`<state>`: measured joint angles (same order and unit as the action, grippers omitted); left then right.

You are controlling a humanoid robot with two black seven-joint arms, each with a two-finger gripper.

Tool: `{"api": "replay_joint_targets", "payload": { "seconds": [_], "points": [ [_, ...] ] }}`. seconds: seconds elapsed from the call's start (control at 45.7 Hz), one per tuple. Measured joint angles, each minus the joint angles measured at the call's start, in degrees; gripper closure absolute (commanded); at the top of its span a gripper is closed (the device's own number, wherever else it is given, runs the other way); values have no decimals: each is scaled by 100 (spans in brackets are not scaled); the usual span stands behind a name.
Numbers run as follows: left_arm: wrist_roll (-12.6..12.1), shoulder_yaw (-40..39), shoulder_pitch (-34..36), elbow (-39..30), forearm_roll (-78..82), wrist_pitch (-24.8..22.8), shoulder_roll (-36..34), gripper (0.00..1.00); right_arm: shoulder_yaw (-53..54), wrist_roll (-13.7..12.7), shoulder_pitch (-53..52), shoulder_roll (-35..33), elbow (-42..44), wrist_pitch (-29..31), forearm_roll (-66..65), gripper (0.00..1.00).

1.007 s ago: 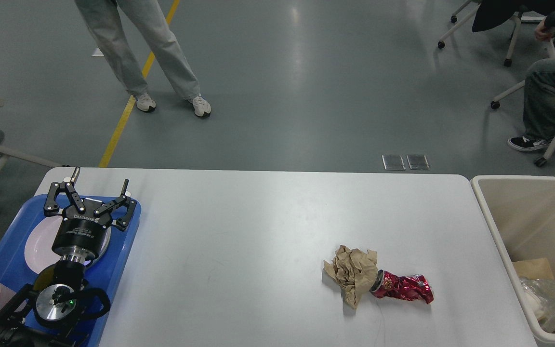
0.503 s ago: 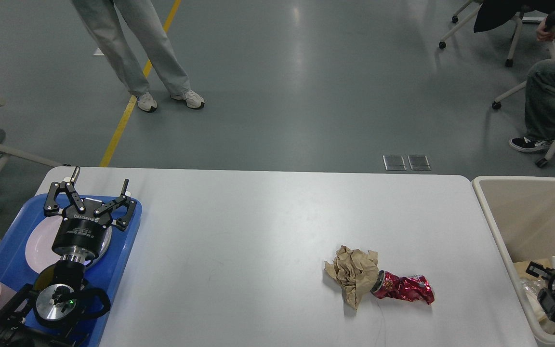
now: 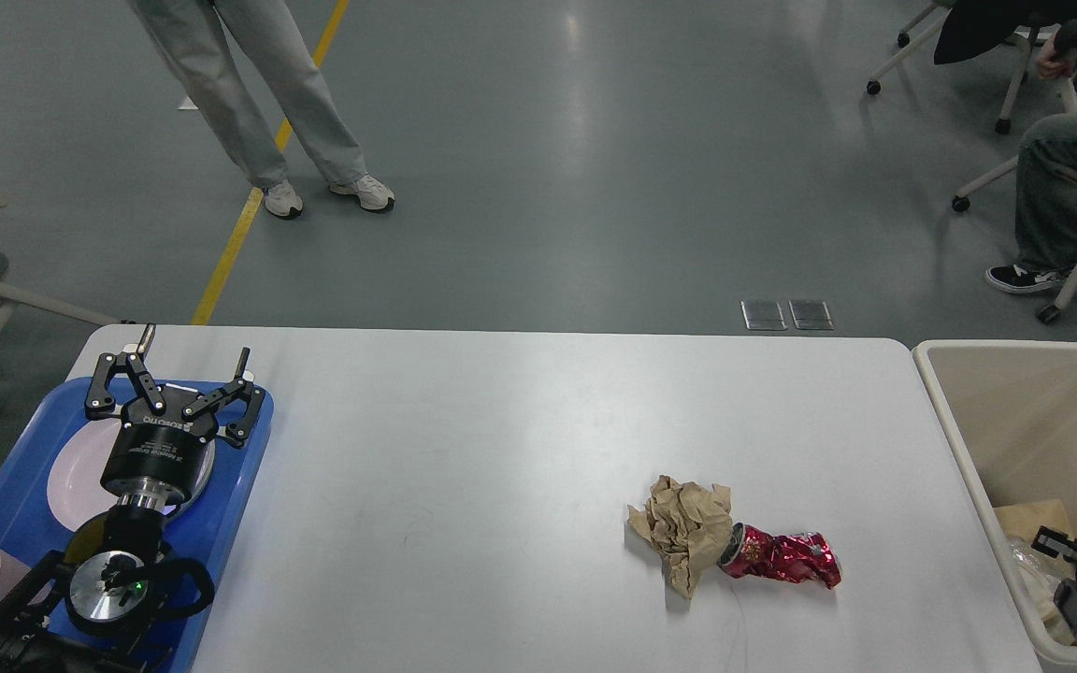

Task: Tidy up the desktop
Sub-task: 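Move the right gripper out of the bin to the red wrapper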

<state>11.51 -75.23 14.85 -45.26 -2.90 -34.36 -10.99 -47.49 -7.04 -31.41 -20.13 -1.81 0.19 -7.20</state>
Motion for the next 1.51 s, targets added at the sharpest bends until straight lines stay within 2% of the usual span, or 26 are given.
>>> {"api": "replay_joint_targets", "payload": {
  "seconds": [0.503, 0.613, 0.679, 0.81, 1.007, 1.138, 1.204, 1.248, 1.357, 1.423, 1.51],
  "points": [
    [0, 0, 0, 0, 0, 0, 0, 4, -6, 7, -29, -20, -76, -111, -14, 0],
    [0, 0, 0, 0, 0, 0, 0, 4, -4, 3, -184, -124, -319, -42, -59, 0],
    [0, 0, 0, 0, 0, 0, 0, 4, -4, -23, -467, -326, -779, 5, -82, 0],
    [0, -7, 0, -2, 0, 0, 0, 4, -111, -92, -1471, -960, -2252, 39, -170, 0],
    [0, -9, 1, -4, 0, 0, 0, 4, -1202, -404, -3624, -1390, -4569, 191, -609, 0],
    [0, -10, 1, -4, -1, 0, 0, 4, -2172, -436, -5312, -1307, -5807, 909, -635, 0],
    [0, -9, 1, -4, 0, 0, 0, 4, -2477, -443, -6122, -1148, -6255, 1584, -625, 0],
    [0, -7, 1, -4, 1, 0, 0, 4, -2662, -443, -6875, -960, -6598, 2312, -615, 0],
    [0, -2, 1, -4, -1, 0, 0, 4, -2793, -443, -7980, -682, -7143, 3352, -607, 0],
    [0, 0, 1, -3, -1, 0, 0, 4, -2809, -445, -8612, -530, -7580, 3733, -607, 0],
    [0, 0, 1, -2, 0, 0, 0, 4, -2795, -448, -9527, -424, -8339, 3904, -605, 0]
  ]
}}
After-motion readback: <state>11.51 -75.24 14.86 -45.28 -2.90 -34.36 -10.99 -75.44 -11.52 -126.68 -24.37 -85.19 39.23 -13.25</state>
